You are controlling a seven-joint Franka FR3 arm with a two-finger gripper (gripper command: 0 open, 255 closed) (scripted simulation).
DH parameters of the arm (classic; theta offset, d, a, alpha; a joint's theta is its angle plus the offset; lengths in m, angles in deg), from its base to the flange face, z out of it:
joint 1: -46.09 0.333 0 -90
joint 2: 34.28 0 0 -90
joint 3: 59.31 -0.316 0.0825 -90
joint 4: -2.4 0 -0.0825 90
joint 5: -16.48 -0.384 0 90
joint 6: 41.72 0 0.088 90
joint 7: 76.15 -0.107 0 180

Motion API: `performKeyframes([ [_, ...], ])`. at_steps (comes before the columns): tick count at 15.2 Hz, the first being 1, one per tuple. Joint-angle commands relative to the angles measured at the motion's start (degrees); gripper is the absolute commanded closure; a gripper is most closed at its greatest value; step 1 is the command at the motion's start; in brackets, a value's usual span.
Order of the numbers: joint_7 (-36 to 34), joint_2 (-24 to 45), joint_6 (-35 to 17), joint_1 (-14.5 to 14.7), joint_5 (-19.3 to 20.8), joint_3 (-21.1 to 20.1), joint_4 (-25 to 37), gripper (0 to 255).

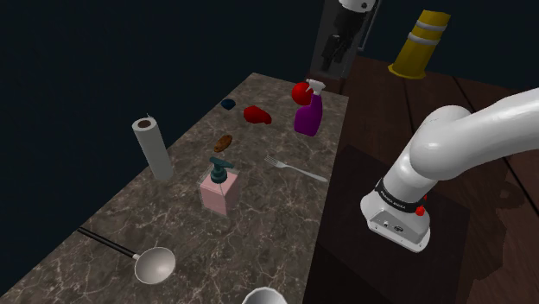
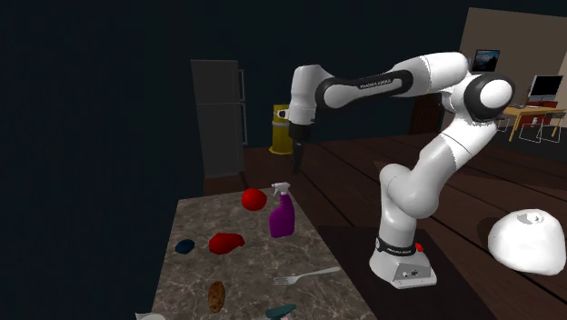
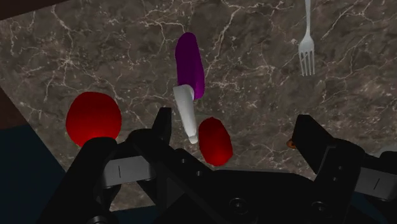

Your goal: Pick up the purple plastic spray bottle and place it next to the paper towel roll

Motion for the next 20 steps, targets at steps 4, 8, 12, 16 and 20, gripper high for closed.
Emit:
performKeyframes([
  [4,8.44,6.49,-11.62,0.98,1.98,4.89,-3.19,0],
  [8,11.5,10.31,-17.47,1.6,2.28,6.89,-4.59,0],
  [12,11.65,12.2,-21.07,1.74,2.26,7.4,-6.31,0],
  [16,11.72,13.02,-22.51,1.81,2.22,7.61,-6.93,0],
  [20,11.72,13.03,-22.51,1.81,2.22,7.61,-6.93,0],
])
